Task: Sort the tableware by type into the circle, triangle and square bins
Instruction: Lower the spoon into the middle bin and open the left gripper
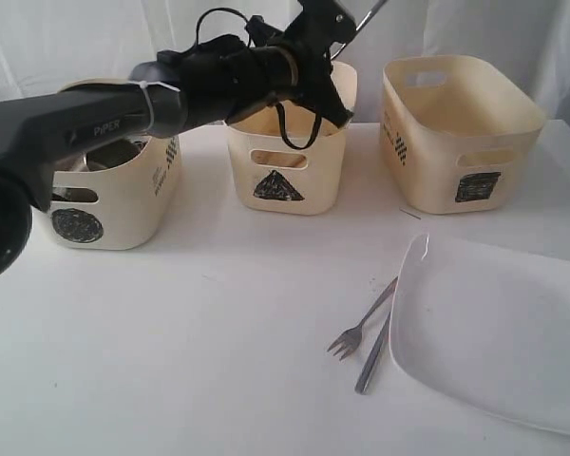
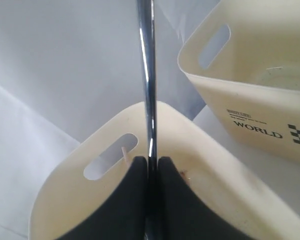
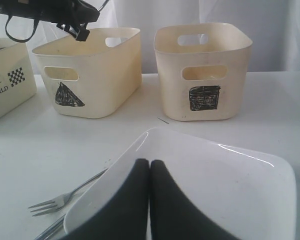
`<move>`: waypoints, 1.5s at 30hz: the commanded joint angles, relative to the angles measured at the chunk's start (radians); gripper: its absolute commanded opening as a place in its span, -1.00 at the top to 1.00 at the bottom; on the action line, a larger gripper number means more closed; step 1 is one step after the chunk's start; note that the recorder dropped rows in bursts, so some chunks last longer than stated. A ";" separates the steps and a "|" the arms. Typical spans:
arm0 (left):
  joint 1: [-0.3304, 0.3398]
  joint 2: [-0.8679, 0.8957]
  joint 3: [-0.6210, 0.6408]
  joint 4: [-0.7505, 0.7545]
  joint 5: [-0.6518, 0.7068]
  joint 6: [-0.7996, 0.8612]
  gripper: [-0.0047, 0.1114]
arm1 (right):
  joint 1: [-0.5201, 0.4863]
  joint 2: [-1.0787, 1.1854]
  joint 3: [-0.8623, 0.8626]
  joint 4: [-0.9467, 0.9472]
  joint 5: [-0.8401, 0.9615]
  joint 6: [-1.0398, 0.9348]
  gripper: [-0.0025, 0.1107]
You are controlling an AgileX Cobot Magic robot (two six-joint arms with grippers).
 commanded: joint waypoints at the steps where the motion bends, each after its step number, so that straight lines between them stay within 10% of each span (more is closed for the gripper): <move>1: 0.004 -0.005 -0.010 0.001 -0.014 -0.006 0.92 | -0.006 -0.006 0.002 0.002 -0.007 -0.003 0.96; 39: 0.025 0.043 -0.010 0.001 -0.038 -0.166 0.92 | -0.006 -0.006 0.002 0.002 -0.009 -0.003 0.96; 45: 0.025 0.043 -0.010 0.001 -0.038 -0.216 0.57 | -0.006 -0.006 0.002 0.002 -0.009 -0.003 0.96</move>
